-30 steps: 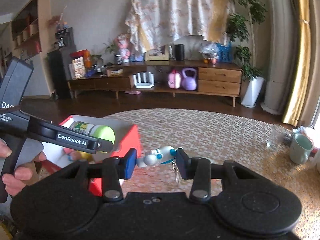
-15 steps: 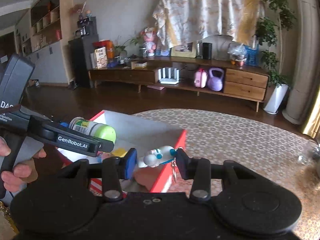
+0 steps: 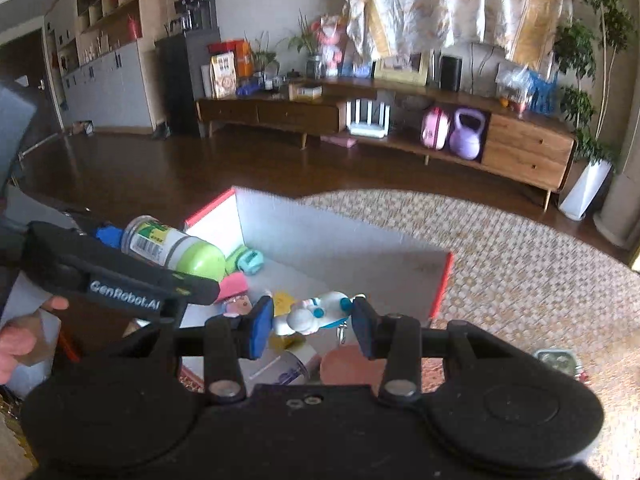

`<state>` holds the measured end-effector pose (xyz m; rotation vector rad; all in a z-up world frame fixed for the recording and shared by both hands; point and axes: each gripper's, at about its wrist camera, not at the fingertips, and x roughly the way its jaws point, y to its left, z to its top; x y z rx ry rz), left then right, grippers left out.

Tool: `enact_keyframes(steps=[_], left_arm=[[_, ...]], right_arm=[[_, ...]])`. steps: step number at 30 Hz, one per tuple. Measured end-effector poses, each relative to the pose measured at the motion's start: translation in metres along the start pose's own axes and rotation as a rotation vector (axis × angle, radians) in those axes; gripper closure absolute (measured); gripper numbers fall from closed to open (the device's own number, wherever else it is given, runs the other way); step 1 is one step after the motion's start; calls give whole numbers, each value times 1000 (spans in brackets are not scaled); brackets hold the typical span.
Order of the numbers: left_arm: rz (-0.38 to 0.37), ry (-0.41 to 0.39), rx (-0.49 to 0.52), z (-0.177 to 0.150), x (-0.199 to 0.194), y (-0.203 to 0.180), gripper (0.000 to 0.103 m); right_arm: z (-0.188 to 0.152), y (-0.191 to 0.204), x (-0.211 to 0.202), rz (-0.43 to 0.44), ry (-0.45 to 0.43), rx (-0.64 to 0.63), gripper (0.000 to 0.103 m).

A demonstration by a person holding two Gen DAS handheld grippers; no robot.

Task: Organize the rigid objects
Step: 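Carry green-capped jar and white figurine over red box with both tools, then open left tool dropping jar while right tool releases figurine into box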

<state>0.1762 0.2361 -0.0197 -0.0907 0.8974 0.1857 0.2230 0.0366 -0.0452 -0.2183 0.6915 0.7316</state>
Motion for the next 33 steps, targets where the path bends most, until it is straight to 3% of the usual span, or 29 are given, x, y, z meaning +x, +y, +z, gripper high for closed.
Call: enact_keyframes(steps=[11, 23, 33], left_arm=[[25, 82, 56, -5, 59, -4, 18], [41, 151, 133, -15, 77, -5, 18], [100, 188, 191, -16, 82, -15, 18]], right_arm=[[-14, -6, 68, -56, 122, -55, 61], [-27, 13, 70, -17, 203, -165, 61], [-22, 7, 67, -11, 211, -129, 60]])
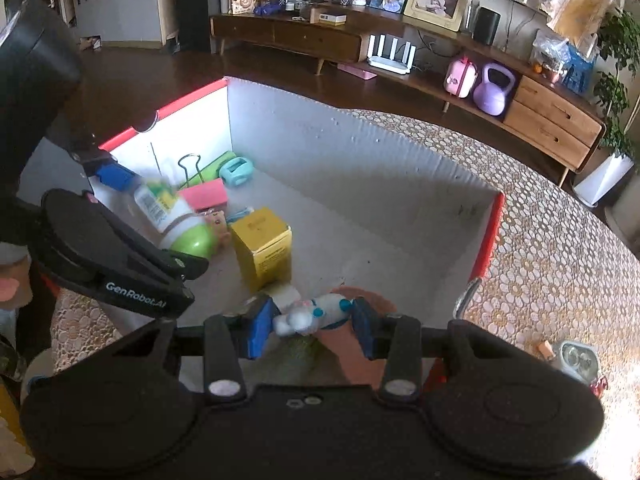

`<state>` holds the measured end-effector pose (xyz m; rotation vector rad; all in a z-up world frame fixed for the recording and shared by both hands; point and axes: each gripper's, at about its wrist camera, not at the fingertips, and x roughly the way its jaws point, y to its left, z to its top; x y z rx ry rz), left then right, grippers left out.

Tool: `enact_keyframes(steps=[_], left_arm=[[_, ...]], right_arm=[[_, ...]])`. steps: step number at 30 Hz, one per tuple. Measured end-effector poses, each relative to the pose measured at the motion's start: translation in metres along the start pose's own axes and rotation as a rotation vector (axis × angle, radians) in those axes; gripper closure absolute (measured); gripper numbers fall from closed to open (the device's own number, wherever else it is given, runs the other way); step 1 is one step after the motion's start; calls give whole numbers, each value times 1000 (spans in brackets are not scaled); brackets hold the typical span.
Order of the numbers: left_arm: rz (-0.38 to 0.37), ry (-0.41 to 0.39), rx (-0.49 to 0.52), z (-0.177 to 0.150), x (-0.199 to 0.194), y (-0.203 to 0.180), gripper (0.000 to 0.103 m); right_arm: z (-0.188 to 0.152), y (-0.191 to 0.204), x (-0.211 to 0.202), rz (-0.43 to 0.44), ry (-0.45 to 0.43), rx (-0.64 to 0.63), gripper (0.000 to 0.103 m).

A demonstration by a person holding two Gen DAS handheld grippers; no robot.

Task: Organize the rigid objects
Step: 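Open left tool dropping jar while right tool releases figurine into box, then withdraw both tools from red box back over table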

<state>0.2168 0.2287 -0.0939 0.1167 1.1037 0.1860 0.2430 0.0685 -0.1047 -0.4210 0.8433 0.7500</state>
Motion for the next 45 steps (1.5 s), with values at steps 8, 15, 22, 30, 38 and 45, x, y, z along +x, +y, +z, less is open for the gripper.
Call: enact_keyframes(steps=[8, 15, 22, 30, 38, 45], left_arm=[[-8, -22, -44, 0, -13, 3, 17], [0, -70, -72, 1, -35, 4, 17], [7, -139, -78, -2, -65, -3, 17], [-20, -224, -91, -7, -104, -14, 17], [-47, -299, -79, -12, -135, -42, 17], [-110, -350, -76, -15, -146, -81, 17]], right_arm=[[-3, -5, -16, 11, -23, 31, 59], [-5, -10, -33, 12, -58, 53, 50], [-13, -14, -66, 36, -120, 67, 43], [-29, -18, -107, 37, -195, 74, 16], [-50, -29, -145, 59, -257, 92, 3], [-82, -55, -176, 67, -331, 156, 0]])
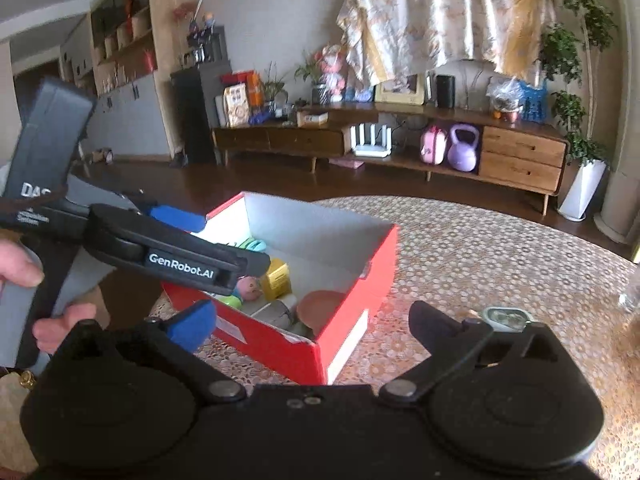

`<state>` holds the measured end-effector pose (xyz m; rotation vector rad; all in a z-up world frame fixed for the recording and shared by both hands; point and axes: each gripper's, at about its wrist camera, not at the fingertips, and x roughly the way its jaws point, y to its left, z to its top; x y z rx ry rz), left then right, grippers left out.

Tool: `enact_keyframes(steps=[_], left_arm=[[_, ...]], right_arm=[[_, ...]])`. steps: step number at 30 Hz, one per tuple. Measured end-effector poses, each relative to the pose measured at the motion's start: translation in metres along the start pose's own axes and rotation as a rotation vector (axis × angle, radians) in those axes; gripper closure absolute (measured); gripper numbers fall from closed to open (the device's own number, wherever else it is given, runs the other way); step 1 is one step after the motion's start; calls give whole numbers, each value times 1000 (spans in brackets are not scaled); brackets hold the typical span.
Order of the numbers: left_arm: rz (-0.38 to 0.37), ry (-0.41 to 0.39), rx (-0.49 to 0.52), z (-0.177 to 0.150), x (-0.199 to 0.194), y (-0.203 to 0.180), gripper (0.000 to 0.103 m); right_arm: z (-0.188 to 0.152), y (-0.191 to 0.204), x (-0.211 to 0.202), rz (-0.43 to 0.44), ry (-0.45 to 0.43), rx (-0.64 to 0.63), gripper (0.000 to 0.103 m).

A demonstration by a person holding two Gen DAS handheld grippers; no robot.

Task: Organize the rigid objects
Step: 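Withdraw both tools from red box back over table, then grasp light-blue correction tape with left tool while right tool grasps red keychain toy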

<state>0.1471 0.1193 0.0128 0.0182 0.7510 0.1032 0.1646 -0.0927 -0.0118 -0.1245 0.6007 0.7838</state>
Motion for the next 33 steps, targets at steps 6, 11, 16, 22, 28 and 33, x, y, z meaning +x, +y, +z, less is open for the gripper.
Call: enact_keyframes(steps=[6, 11, 16, 22, 28, 33], left_arm=[[-70, -3, 0, -1, 10, -34, 17], [-109, 0, 14, 4, 25, -70, 17], [-141, -19, 27, 13, 42, -101, 1], [-144, 21, 9, 28, 78, -128, 1], [-155, 95, -31, 47, 123, -143, 1], [-152, 123, -18, 56, 156, -156, 1]], right_arm=[[-26, -34, -30, -71, -62, 18, 0], [-43, -69, -35, -135, -30, 57, 0], [-58, -95, -27, -197, -1, 74, 1], [-68, -126, -7, -247, 36, 58, 1], [-72, -159, 14, -249, 62, 80, 3], [-73, -179, 34, -235, 86, 56, 6]])
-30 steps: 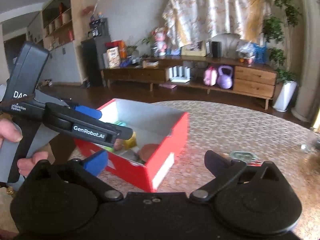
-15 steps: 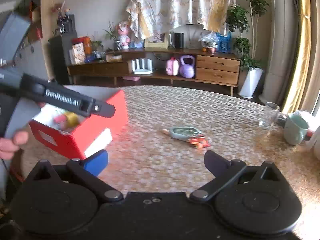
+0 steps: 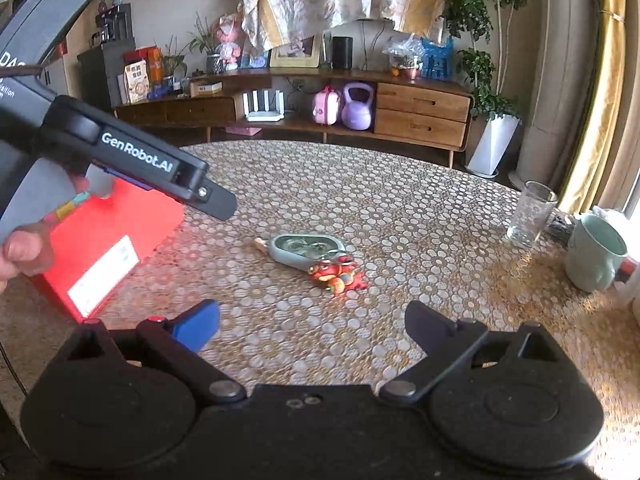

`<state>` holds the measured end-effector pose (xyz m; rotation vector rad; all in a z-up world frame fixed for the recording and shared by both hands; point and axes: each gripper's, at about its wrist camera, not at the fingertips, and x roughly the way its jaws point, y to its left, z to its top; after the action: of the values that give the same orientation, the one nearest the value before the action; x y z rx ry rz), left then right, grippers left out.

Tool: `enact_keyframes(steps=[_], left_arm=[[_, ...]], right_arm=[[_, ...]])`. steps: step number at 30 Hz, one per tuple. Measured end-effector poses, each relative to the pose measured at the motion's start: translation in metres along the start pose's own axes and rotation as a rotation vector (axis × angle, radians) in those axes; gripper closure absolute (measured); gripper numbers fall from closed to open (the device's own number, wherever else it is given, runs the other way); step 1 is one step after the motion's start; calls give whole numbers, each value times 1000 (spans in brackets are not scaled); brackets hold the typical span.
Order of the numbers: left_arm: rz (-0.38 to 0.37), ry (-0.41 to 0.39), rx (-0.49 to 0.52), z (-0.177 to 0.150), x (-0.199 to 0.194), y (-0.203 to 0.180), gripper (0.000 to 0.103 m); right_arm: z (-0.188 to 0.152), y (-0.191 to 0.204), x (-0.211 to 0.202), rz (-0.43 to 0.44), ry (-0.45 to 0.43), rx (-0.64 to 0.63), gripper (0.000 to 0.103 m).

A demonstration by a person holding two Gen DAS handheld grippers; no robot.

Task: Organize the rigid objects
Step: 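Grasp light-blue correction tape with left tool while right tool grasps red keychain toy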

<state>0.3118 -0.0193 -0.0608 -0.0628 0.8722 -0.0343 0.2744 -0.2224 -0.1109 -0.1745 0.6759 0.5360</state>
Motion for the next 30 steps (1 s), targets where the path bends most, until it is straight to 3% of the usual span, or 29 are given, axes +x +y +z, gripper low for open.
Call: enact_keyframes(steps=[14, 23, 30], left_arm=[[17, 39, 127, 25, 68, -15, 1], [-24, 142, 216, 34, 108, -17, 1], [-50, 178, 260, 29, 124, -18, 1]], right_arm=[[11, -22, 71, 32, 75, -47, 14], [17, -34, 99, 77, 94, -69, 18], [21, -28, 115, 123, 89, -150, 31]])
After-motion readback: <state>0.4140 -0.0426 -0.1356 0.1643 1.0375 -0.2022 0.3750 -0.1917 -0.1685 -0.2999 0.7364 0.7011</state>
